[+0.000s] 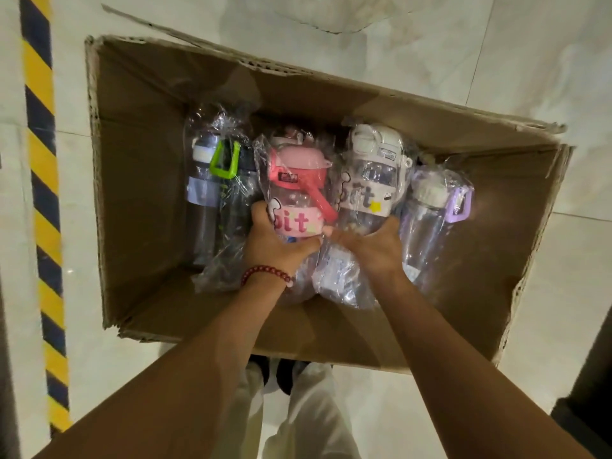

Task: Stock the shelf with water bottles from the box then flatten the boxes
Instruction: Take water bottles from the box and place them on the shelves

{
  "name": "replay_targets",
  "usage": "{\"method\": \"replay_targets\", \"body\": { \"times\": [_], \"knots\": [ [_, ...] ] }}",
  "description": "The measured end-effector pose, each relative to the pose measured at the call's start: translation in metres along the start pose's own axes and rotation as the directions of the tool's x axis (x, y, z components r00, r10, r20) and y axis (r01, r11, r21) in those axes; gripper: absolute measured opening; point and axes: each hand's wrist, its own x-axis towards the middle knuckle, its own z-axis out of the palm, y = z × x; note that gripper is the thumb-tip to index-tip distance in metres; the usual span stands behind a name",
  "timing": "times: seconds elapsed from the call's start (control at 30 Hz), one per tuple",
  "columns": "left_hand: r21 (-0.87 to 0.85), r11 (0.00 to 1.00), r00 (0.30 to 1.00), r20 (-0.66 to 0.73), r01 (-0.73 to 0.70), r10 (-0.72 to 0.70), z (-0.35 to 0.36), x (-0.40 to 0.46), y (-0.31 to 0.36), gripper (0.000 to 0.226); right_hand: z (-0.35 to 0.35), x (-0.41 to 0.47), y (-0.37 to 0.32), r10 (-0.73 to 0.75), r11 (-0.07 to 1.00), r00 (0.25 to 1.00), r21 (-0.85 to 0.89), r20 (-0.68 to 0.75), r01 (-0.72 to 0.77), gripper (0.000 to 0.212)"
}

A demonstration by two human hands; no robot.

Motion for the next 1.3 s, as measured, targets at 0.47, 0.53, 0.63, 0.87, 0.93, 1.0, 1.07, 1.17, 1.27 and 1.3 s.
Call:
{"method": "replay_targets", "body": {
  "times": [0.47, 0.53, 0.63, 0.87, 0.93, 1.0, 1.07, 1.17, 1.27, 1.3],
  "knots": [
    [-0.195, 0.979, 0.988, 0.150, 0.065, -0.036, -0.073, -0.060, 0.016, 0.070, -0.035, -0.107, -0.021, -0.050, 0.959, 0.970, 0.284, 0.239, -0.020, 0.071],
    [-0.220, 0.975, 0.991, 0.132, 0.040, -0.011, -0.093, -0.078, 0.027, 0.078, -0.038, -0.126, -0.033, -0.067, 0.964, 0.967, 0.265, 0.245, 0.000, 0.064],
    [-0.278, 0.960, 0.997, 0.058, -0.038, 0.056, -0.126, -0.114, 0.050, 0.073, -0.043, -0.162, -0.058, -0.134, 0.965, 0.957, 0.255, 0.255, 0.067, 0.054],
    [-0.437, 0.856, 0.954, -0.238, -0.275, 0.184, -0.227, -0.220, 0.123, 0.082, -0.064, -0.278, -0.153, -0.286, 0.947, 0.901, 0.238, 0.325, 0.215, 0.060],
    [-0.484, 0.819, 0.938, -0.301, -0.307, 0.173, -0.257, -0.253, 0.140, 0.086, -0.070, -0.319, -0.180, -0.334, 0.937, 0.874, 0.222, 0.354, 0.268, 0.072],
    [-0.502, 0.791, 0.918, -0.354, -0.349, 0.180, -0.285, -0.291, 0.157, 0.088, -0.076, -0.360, -0.204, -0.390, 0.920, 0.837, 0.204, 0.384, 0.334, 0.070],
    [-0.521, 0.757, 0.895, -0.405, -0.394, 0.187, -0.311, -0.332, 0.168, 0.084, -0.084, -0.403, -0.228, -0.447, 0.894, 0.788, 0.177, 0.424, 0.412, 0.056],
    [-0.544, 0.699, 0.852, -0.490, -0.463, 0.183, -0.345, -0.395, 0.180, 0.072, -0.096, -0.463, -0.254, -0.507, 0.849, 0.687, 0.165, 0.520, 0.502, 0.048],
    [-0.505, 0.676, 0.786, -0.590, -0.537, 0.184, -0.373, -0.450, 0.182, 0.069, -0.101, -0.513, -0.272, -0.540, 0.791, 0.574, 0.138, 0.615, 0.596, 0.060],
    [-0.495, 0.672, 0.769, -0.613, -0.551, 0.179, -0.381, -0.469, 0.181, 0.068, -0.101, -0.527, -0.277, -0.541, 0.777, 0.546, 0.131, 0.639, 0.616, 0.060]
  ]
}}
